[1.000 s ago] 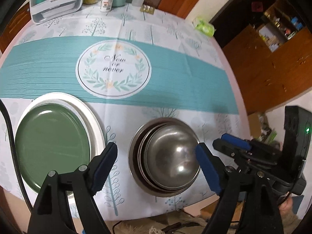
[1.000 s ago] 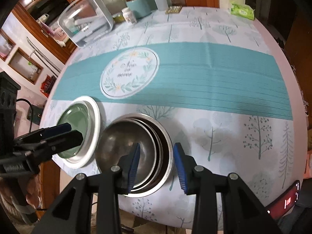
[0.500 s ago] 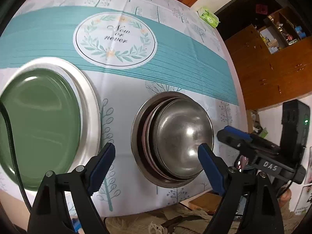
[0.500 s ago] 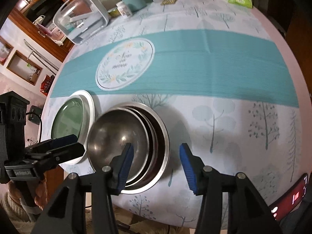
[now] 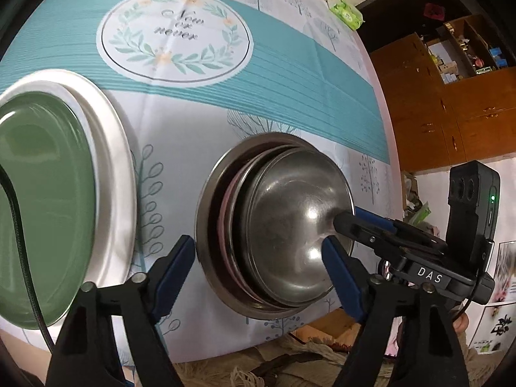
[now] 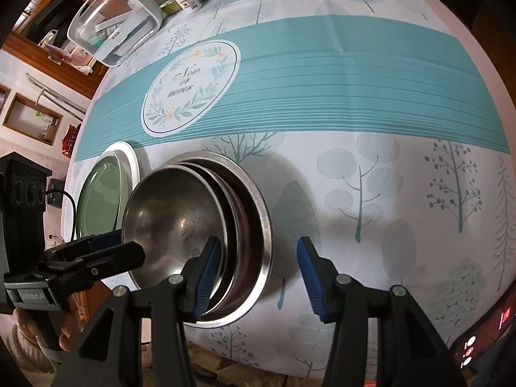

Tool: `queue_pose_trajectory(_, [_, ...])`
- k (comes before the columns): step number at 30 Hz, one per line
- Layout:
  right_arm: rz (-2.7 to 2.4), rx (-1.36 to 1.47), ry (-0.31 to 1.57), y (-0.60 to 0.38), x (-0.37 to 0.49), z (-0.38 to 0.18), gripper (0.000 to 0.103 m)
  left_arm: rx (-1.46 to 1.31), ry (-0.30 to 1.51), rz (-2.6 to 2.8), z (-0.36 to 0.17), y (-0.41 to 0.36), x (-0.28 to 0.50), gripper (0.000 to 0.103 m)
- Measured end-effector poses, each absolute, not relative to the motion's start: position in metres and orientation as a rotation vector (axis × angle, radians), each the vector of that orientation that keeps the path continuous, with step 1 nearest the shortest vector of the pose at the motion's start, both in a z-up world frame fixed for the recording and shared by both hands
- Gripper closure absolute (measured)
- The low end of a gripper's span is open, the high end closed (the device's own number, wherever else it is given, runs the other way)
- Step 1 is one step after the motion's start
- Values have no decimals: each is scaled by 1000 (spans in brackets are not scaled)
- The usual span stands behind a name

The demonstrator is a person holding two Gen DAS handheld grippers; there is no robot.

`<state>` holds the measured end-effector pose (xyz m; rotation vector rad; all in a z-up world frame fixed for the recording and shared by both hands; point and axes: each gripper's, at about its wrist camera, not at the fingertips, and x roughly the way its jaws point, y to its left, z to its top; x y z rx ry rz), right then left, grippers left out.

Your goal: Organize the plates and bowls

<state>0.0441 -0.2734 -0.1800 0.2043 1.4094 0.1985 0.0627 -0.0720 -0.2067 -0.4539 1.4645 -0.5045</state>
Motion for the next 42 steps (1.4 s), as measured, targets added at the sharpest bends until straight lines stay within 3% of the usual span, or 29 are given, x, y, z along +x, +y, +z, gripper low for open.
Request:
queue_pose_trajectory(9, [212, 228, 1446, -270, 42, -189, 54, -471, 1506, -476, -218, -69, 65, 51])
queue_pose_trajectory(13, [225, 241, 1468, -266, 41, -192, 68, -473, 1537, -469, -224, -69, 65, 62])
queue_pose_trajectory(32, [230, 222, 1446, -249, 36, -163, 69, -460, 1482, -411, -198, -60, 46, 67])
queue_pose_trajectory(42, [476, 145, 1427, -169, 44, -142, 69, -544, 1377, -196, -153, 29, 8, 66])
